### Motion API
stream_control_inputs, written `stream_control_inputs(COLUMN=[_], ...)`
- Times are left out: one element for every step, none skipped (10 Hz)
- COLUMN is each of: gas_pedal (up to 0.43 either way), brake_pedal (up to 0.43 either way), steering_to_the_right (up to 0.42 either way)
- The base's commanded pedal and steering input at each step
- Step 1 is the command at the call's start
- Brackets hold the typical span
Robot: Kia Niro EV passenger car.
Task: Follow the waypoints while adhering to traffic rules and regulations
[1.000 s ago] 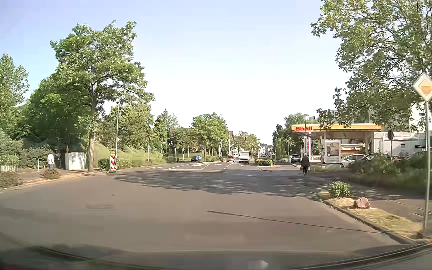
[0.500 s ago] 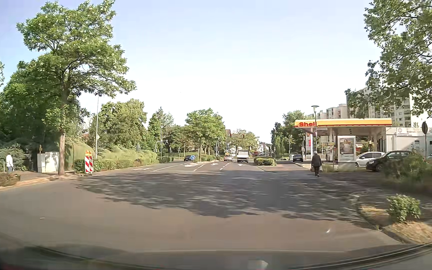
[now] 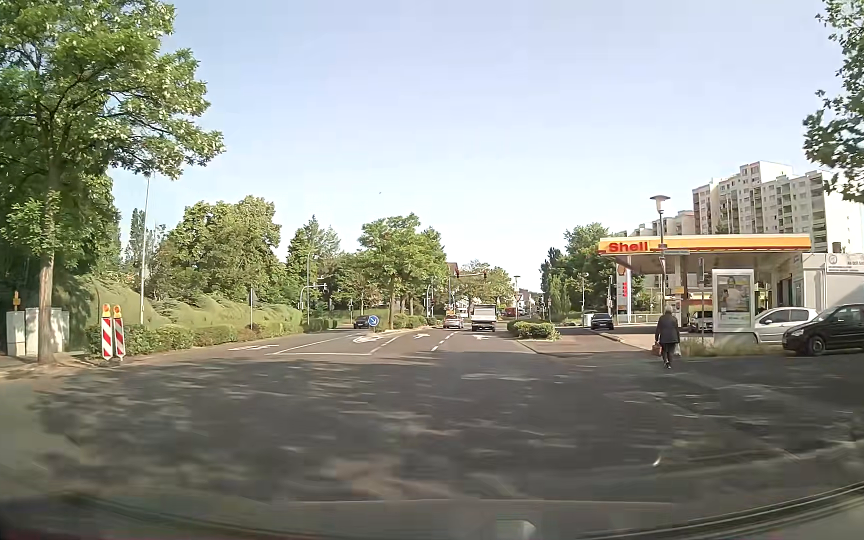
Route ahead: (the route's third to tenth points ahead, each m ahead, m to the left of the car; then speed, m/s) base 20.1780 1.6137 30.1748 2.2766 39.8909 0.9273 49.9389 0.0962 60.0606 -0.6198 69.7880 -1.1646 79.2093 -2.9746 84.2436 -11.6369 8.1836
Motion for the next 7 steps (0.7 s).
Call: stream_control_inputs(gas_pedal=[0.000,0.000,0.000,0.000,0.000,0.000,0.000], brake_pedal=[0.030,0.030,0.030,0.030,0.030,0.030,0.024], steering_to_the_right=[0.007,0.007,0.007,0.007,0.007,0.007,0.007])
